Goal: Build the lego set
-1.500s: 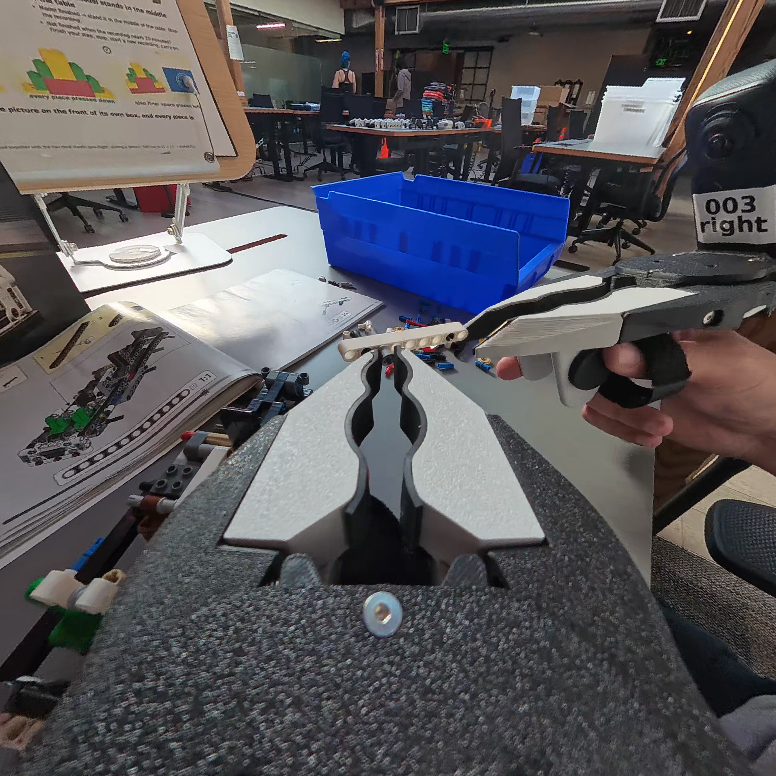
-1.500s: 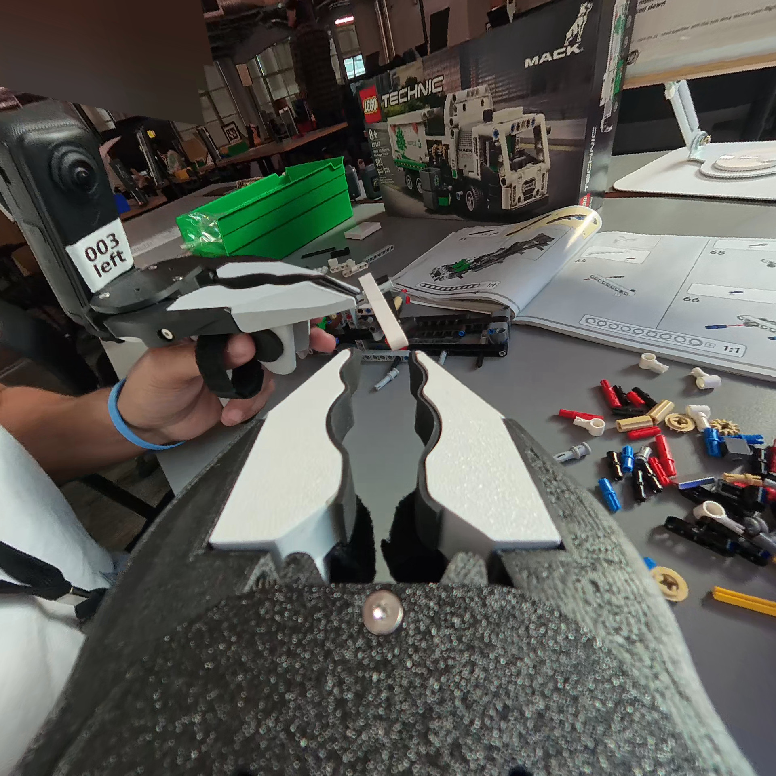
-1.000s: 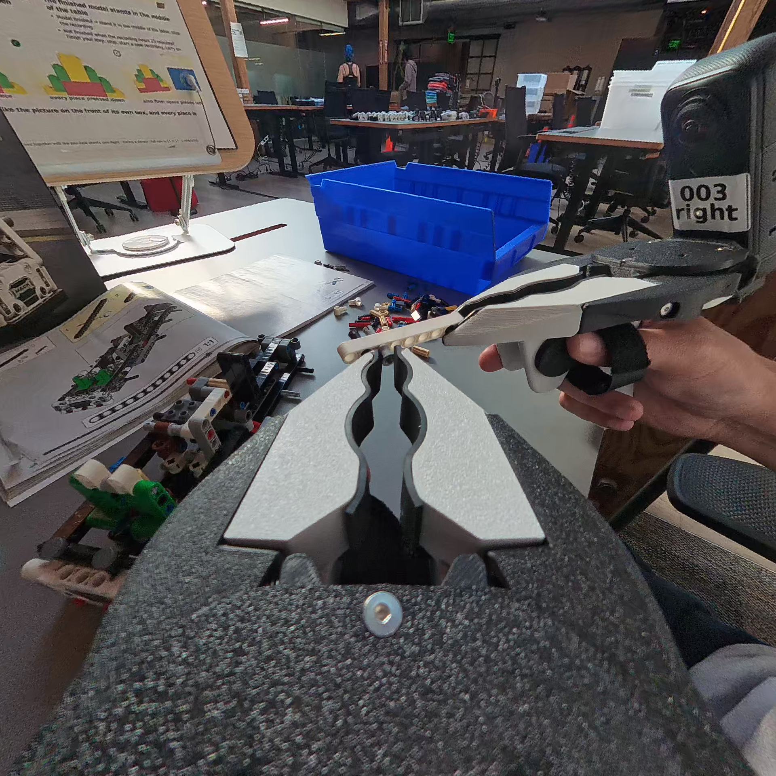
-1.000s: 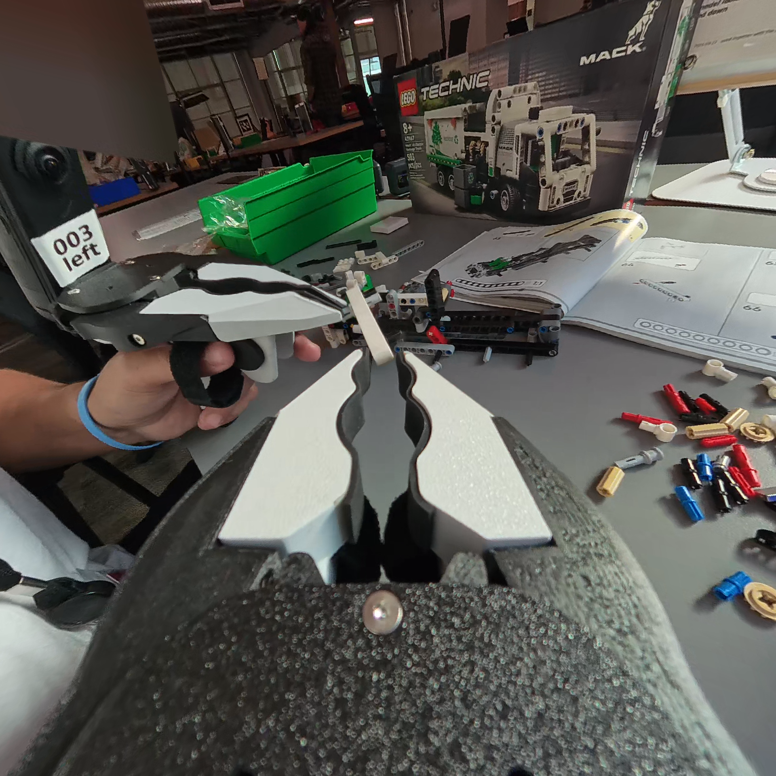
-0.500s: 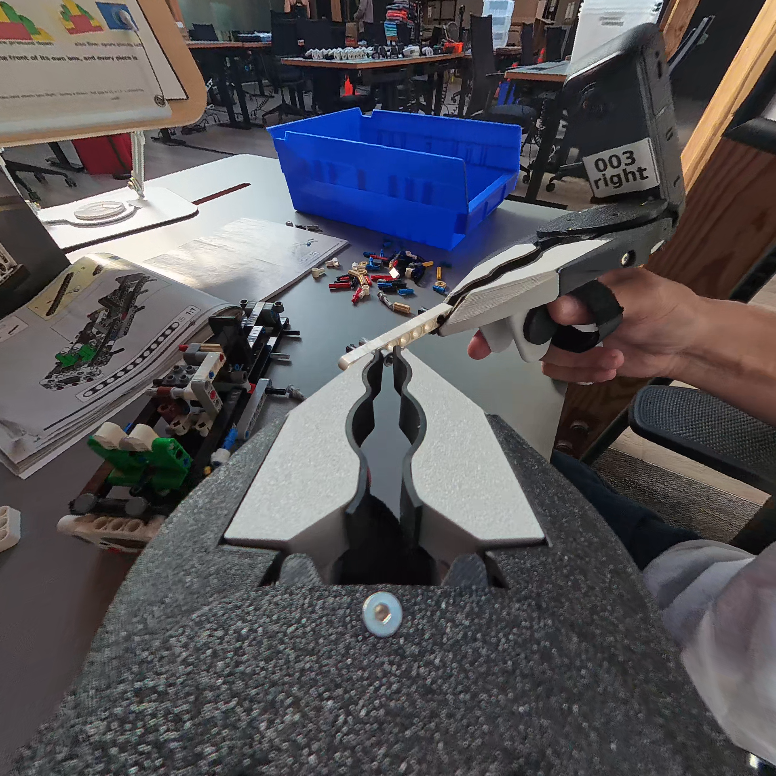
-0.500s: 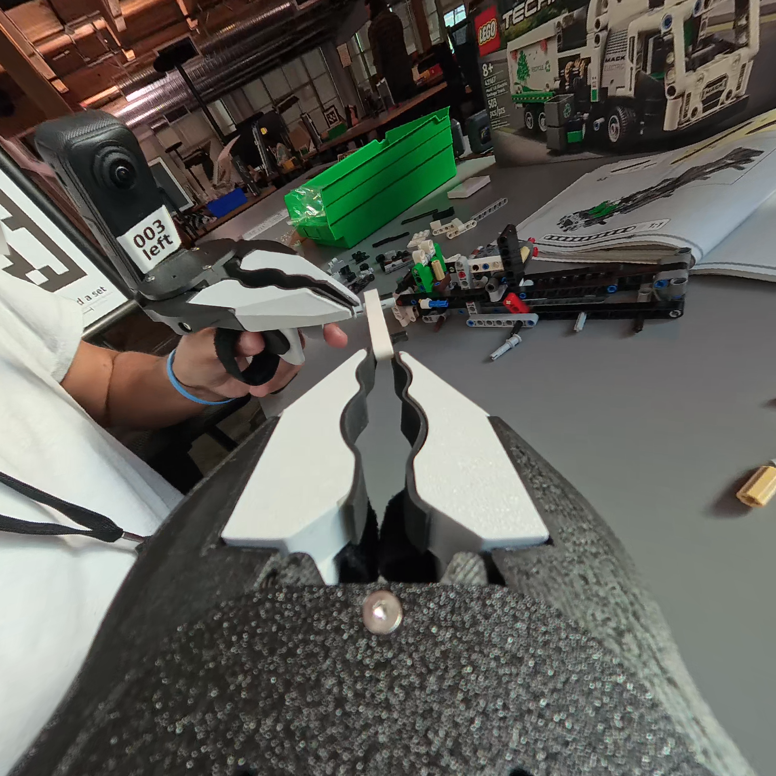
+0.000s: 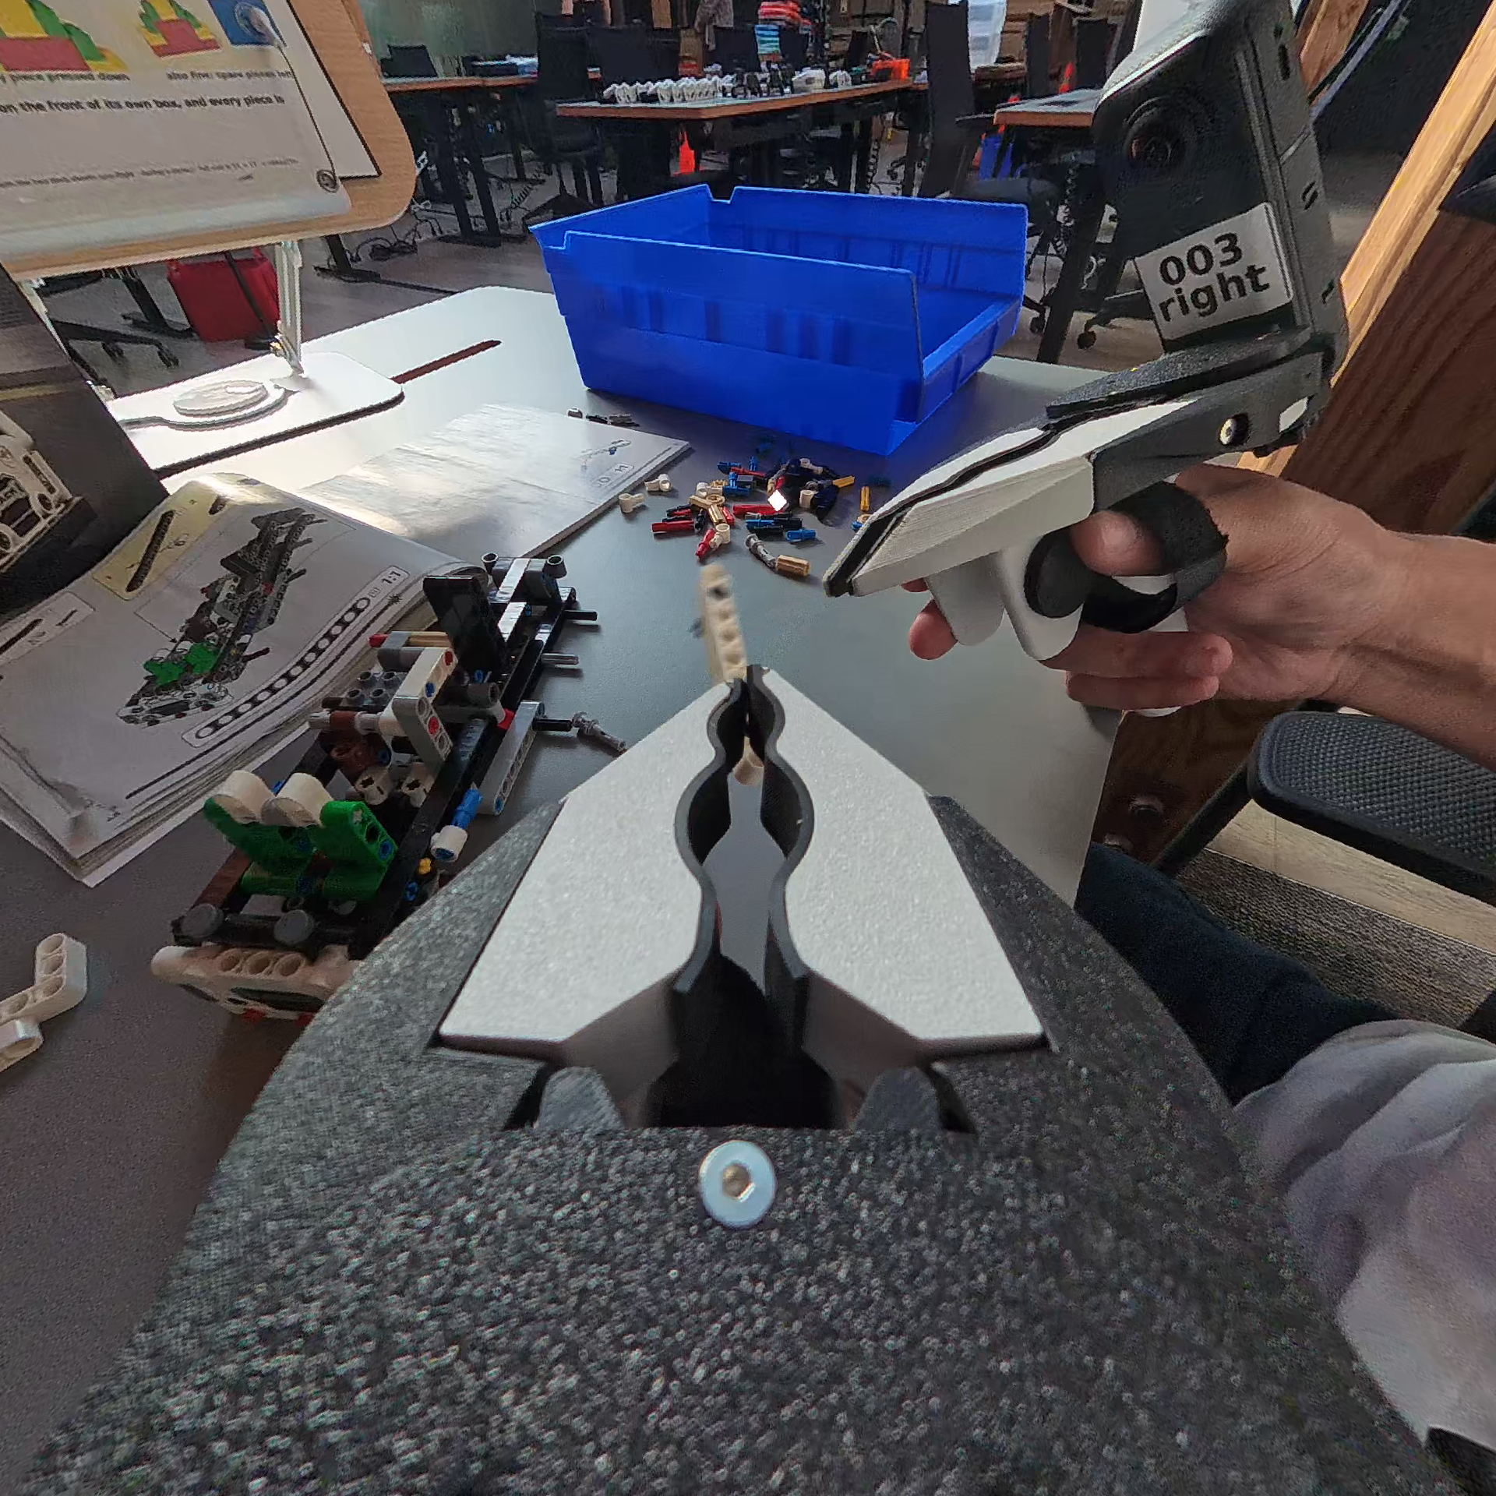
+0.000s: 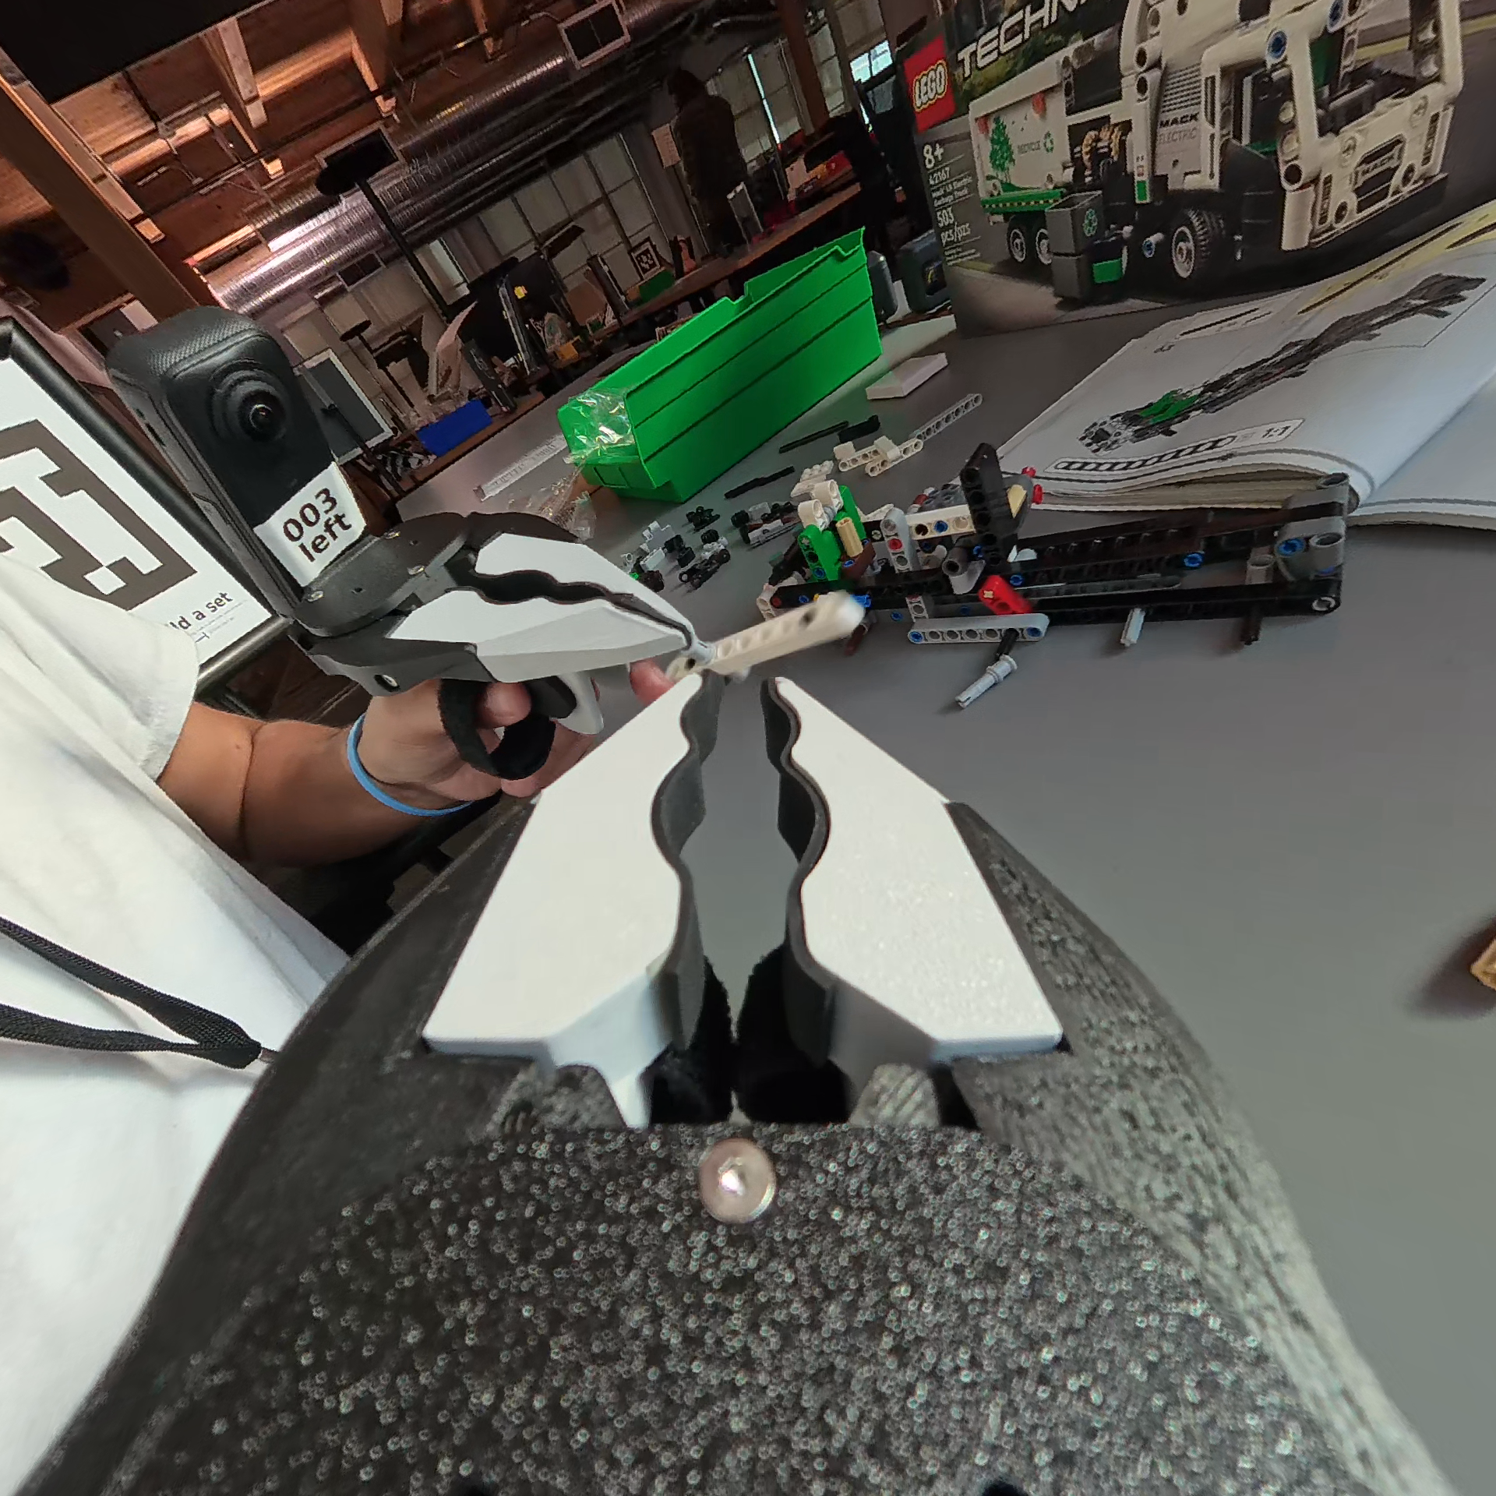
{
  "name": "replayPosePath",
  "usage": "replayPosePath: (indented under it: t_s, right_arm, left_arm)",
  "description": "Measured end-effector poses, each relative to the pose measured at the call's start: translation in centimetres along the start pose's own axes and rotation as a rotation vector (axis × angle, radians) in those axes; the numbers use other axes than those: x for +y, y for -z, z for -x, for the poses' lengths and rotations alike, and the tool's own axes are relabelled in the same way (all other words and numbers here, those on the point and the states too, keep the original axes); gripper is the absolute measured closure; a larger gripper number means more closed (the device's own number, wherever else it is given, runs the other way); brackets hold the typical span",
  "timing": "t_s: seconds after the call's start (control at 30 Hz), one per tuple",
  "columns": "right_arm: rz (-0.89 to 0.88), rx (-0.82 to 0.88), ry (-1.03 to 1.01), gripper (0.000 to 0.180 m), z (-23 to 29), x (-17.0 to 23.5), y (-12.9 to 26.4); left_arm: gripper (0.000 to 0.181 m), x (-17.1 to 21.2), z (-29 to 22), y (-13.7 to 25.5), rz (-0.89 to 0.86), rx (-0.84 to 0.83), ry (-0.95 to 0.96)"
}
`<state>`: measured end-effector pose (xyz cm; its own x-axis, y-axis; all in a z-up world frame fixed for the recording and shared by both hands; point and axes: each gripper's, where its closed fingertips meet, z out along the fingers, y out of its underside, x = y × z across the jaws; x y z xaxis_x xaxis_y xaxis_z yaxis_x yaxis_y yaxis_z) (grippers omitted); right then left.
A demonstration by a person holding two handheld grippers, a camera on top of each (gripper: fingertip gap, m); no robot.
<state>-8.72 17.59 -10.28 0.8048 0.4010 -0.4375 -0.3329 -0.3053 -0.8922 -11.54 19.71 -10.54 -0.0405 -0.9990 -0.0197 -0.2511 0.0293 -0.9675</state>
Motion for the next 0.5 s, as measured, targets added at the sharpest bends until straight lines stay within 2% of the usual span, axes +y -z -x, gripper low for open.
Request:
replayPosePath:
  t_s: [0.3, 0.43, 0.5]
  right_arm:
    - [0.053, 0.035, -0.003, 0.165, -0.6, 0.8, -0.1]
    - [0.049, 0.012, -0.025, 0.166, -0.5, 0.8, -0.1]
    - [0.052, -0.007, -0.045, 0.166, -0.4, 0.9, -0.1]
  left_arm:
    - [0.181, 1.0, 0.4, 1.7, 0.044, -0.020, -0.028]
    - [0.181, 3.8, 5.0, 3.9, 0.197, -0.184, -0.146]
    - [0.171, 5.3, 6.8, 4.3, 0.261, -0.236, -0.172]
